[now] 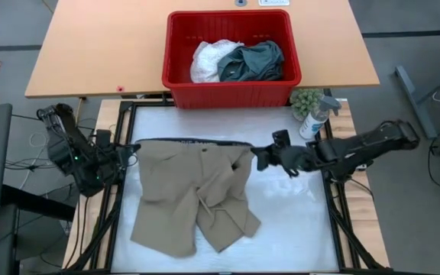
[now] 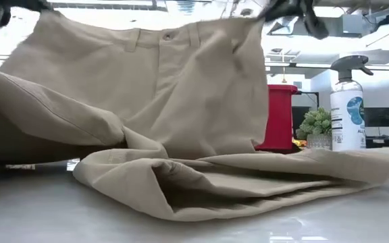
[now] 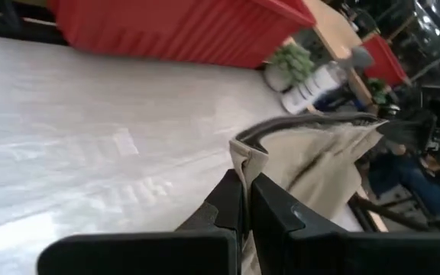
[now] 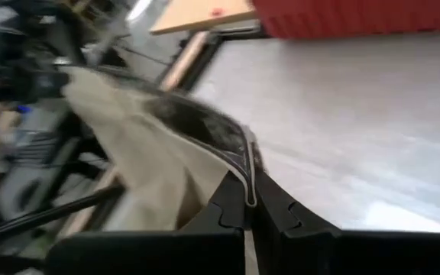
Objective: Fold Laundry from Bin
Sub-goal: Fold the brown short pants in the red bin
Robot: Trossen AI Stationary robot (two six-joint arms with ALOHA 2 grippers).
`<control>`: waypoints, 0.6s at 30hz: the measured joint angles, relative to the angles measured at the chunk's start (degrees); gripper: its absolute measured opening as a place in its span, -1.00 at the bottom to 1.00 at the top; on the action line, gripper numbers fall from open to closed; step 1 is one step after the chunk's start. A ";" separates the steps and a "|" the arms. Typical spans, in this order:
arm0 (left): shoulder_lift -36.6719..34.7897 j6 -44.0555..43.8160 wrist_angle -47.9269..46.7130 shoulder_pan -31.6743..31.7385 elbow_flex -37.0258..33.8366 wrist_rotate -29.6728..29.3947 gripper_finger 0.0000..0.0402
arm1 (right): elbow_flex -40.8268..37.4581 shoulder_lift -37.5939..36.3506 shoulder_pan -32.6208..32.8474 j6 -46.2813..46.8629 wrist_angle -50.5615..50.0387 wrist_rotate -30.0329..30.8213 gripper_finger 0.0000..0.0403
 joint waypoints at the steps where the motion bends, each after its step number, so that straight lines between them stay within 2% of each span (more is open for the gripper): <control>1: -1.56 -0.05 0.00 0.69 -1.59 -0.09 -1.00 | -0.62 0.08 -1.56 -1.03 0.26 -1.12 -0.87; 8: -10.66 0.94 -0.24 6.70 -9.97 -5.13 -1.00 | -2.42 1.99 -13.61 -8.16 0.91 -6.98 -0.86; 10: -12.45 1.67 -0.28 8.87 -11.52 -5.84 -1.00 | -2.39 2.59 -17.26 -10.53 1.04 -9.11 -0.80; 15: -14.09 2.62 -0.89 14.74 -15.08 -8.53 -1.00 | -2.34 4.09 -24.42 -14.64 3.53 -14.79 -0.70; 18: -13.90 8.45 0.09 16.53 -15.82 -8.76 -0.93 | -2.52 4.70 -26.82 -17.35 4.92 -17.89 -0.64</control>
